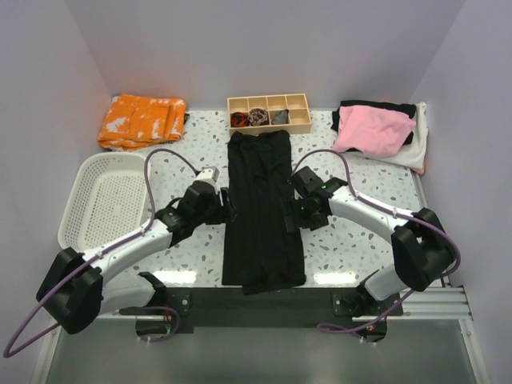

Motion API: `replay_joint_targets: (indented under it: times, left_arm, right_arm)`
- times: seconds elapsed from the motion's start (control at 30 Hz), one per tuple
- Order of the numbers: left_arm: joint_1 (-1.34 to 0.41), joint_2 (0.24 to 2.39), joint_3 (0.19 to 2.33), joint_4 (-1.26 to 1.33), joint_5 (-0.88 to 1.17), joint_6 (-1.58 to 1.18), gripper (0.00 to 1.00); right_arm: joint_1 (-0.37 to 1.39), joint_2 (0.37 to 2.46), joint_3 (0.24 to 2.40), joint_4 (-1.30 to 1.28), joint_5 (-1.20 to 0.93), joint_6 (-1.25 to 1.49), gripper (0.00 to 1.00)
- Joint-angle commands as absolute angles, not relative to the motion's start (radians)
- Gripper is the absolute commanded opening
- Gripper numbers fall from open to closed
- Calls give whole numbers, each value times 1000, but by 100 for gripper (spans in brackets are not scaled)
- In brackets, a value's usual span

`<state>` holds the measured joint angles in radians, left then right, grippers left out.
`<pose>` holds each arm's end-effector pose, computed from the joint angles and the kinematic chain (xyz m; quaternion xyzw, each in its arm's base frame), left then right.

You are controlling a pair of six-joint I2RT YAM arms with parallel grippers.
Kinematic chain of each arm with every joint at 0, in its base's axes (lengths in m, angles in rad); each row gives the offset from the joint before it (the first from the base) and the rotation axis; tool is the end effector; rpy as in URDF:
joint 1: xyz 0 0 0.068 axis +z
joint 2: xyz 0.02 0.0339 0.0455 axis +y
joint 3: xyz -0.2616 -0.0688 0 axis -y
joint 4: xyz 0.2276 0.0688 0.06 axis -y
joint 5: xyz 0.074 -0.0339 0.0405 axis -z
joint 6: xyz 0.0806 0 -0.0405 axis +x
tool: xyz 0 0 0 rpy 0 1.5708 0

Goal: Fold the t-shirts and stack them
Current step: Grab the bottom of the folded rectangular tshirt with both arms

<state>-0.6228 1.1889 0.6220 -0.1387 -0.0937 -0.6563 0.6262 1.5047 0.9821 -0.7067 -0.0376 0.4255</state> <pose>0.2189 -0.1480 0.1846 -0.0348 0.9064 -0.2158 0.3614 0.2264 0.1675 0.1673 -0.1019 0.9800 0.1013 0.1376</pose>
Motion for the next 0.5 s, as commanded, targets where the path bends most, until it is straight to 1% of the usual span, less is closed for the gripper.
replay_joint_targets:
  times: [0.0,0.17,0.33,0.47]
  left_arm:
    - [-652,1138,592,-152,-143,-749,64]
    - [-669,1167,597,-170,-152,-756,63]
    - [-681,1184,606,-175,-158,-753,63]
    - [-683,1204,607,-169,-156,-746,63]
  right_arm:
    - [689,1491,968,-751,49,403,80]
    - [805,1531,992,-831,161,436,80]
    - [844,1546,977,-842,198,486,81]
    - [861,1549,959,-828,176,502,81]
